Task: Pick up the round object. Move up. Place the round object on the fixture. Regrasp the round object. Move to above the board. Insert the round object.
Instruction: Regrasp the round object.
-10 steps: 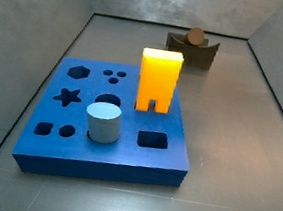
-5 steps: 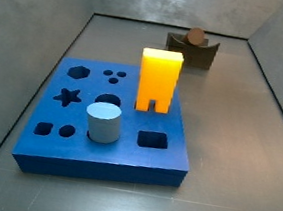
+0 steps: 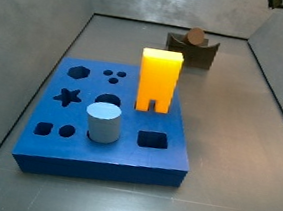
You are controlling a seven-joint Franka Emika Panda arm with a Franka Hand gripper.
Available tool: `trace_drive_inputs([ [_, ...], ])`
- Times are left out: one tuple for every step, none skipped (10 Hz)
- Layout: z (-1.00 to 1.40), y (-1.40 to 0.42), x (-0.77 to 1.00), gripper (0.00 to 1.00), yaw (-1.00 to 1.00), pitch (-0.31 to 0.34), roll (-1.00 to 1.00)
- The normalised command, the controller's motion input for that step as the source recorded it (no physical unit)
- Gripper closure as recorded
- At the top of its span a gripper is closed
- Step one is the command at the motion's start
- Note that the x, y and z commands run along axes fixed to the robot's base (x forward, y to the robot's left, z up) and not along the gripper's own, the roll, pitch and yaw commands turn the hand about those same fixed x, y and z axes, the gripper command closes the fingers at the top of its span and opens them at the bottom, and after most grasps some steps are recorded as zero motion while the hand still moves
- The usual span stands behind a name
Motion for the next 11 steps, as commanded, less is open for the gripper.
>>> trace_drive_inputs([
  [-0.02,-0.05,0.10,0.00,0.15,0.237,0.93],
  [-0.03,-0.05,0.10,0.00,0.17,0.223,0.73],
  [-0.02,-0.05,0.10,0.00,0.20,0.189,0.49],
  [-0.02,-0.04,0.09,0.00,0.21,0.151,0.38],
  [-1.00,0.07,0.03,0.00,0.25,0.133,0.23],
  [-1.00,0.07,0.03,0.00,0.25,0.114,0.21],
  [-1.00,0.06,0.05,0.00,0.23,0.030,0.19],
  [-1.00,0.06,0.06,0.00,0.22,-0.034,0.17],
  [-1.00,0.05,0.07,0.00,0.19,-0.117,0.15],
  [-1.00,0.05,0.08,0.00,0.17,-0.151,0.14],
  [-1.00,0.05,0.09,0.00,0.10,-0.208,0.12],
])
